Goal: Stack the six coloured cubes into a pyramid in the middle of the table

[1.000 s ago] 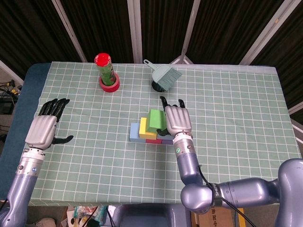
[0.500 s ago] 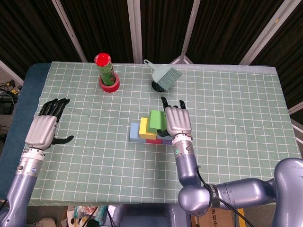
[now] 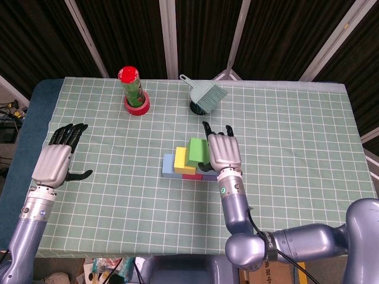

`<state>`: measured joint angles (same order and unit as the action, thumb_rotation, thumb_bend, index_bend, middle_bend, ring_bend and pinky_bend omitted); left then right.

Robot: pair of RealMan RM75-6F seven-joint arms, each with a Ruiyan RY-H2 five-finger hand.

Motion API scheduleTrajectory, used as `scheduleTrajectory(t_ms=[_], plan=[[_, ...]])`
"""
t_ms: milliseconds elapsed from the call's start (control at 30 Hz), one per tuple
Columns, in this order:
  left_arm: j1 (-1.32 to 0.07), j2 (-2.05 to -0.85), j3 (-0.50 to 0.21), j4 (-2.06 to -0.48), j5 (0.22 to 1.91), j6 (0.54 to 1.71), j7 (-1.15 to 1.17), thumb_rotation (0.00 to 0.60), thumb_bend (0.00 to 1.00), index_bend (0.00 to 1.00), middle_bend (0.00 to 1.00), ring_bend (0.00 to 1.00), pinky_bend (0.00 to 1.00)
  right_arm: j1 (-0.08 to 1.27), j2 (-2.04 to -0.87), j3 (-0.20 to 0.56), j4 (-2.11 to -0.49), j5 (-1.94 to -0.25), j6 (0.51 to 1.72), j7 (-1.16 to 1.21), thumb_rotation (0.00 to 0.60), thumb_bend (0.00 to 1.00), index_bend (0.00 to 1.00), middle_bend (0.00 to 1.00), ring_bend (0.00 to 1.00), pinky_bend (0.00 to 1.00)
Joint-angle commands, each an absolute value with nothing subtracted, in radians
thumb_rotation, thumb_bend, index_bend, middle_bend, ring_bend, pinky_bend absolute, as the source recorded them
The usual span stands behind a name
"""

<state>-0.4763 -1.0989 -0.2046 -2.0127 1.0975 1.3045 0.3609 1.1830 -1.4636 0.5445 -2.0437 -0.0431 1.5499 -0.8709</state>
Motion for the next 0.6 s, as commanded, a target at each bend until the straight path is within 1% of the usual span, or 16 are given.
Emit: scheduleTrajectory(t_ms=[33,600], plan=[[-0.476,-1.099,-0.205,-2.013,1.098,1.305,0.361,0.600,0.17,0.00,0.05,0.00,0.00,1.182,-1.465,0.544,-2.042,-0.043,1.548,-0.871,0.600,0.32,0.00,0.47,0.30,0.00],[-0.475,-1.100,-0.204,-2.014,1.099,1.304,0.360,0.600,0.17,0.00,0.05,0.00,0.00,1.175,-1.473,0.540,-2.033,-0.051,1.540,-0.870,0.600,0.32,0.00,0.47,0.30,0.00]])
